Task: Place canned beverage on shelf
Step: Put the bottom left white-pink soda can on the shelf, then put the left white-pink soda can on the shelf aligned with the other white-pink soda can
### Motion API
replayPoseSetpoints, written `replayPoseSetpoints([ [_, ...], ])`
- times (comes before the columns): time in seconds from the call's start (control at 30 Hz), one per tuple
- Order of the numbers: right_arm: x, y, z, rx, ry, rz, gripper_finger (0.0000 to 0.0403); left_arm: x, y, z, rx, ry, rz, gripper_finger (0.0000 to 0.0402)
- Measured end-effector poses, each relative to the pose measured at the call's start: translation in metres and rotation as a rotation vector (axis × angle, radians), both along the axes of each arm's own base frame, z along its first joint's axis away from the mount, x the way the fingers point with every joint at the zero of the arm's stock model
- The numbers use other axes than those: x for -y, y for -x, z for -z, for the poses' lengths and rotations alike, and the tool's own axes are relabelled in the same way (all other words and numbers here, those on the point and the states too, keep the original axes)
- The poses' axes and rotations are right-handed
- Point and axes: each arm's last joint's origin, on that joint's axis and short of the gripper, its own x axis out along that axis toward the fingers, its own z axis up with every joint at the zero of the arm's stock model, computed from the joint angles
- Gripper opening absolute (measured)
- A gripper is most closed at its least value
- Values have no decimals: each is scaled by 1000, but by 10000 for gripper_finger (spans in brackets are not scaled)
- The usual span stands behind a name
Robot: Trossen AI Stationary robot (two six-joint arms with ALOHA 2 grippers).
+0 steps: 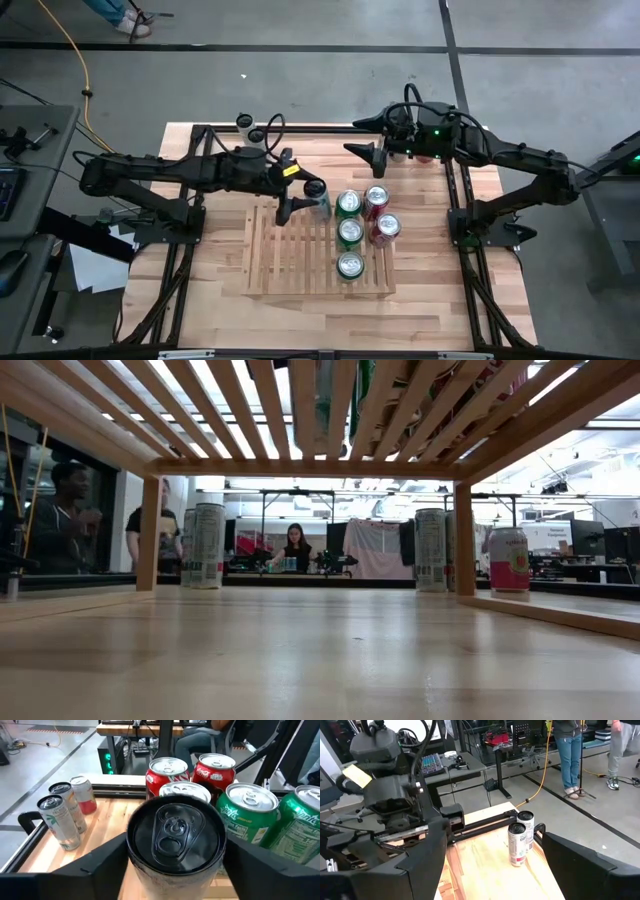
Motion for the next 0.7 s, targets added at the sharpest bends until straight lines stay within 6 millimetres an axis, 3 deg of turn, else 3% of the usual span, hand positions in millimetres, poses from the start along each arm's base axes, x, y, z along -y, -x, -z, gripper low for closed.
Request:
replayPoseSetpoints([
  [0.17, 0, 0, 0, 0, 0, 0, 312, 0, 0, -2, 10, 0, 0, 328],
  [0.4, 0, 0, 0, 0, -1, 0, 312, 0, 0, -4, 35, 2, -2, 333],
  [0.7, 0, 0, 0, 0, -3, -1, 312, 0, 12, -26, 120, 1, -5, 334],
])
